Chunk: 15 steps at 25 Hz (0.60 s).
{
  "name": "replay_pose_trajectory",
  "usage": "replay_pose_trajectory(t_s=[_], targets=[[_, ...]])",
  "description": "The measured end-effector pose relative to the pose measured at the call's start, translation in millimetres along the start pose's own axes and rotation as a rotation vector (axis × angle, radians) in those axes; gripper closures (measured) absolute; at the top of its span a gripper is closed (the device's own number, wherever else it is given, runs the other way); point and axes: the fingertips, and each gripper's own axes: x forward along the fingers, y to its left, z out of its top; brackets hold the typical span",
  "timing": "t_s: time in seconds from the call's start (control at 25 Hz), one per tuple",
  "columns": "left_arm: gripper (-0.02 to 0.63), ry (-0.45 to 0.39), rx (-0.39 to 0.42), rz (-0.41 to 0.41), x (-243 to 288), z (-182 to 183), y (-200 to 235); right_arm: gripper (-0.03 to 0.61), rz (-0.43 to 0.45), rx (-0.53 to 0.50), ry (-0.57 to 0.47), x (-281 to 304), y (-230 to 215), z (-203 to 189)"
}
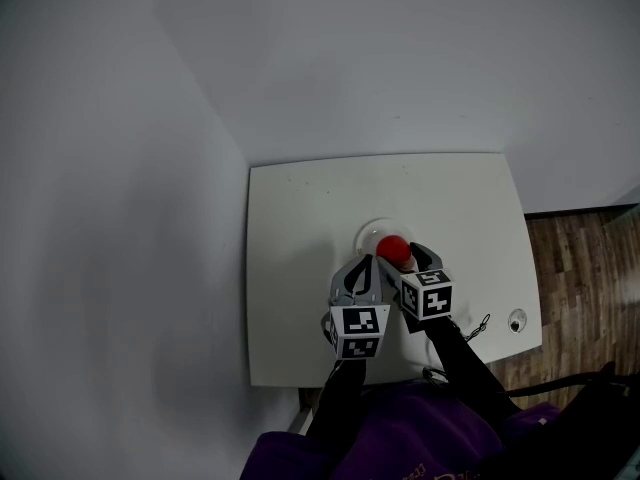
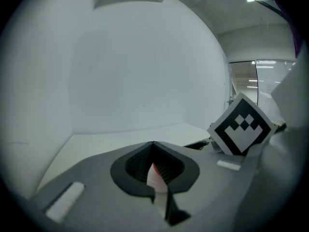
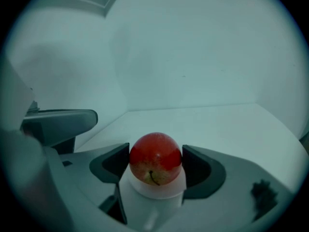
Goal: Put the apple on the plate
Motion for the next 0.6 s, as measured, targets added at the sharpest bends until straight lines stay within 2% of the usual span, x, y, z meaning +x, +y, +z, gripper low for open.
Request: replay_pose_trajectory(t_s=[0.4,0.6], targets=[[0.606,-0.067,-0.006,0.049,-26,21,14,0.242,0.015,-0.001,-0.106,-28,7,29],[0.606,-0.101,-0.011,0.067,-35,29,19,0.244,0.026,0.05,-0.249,-53,2,65]])
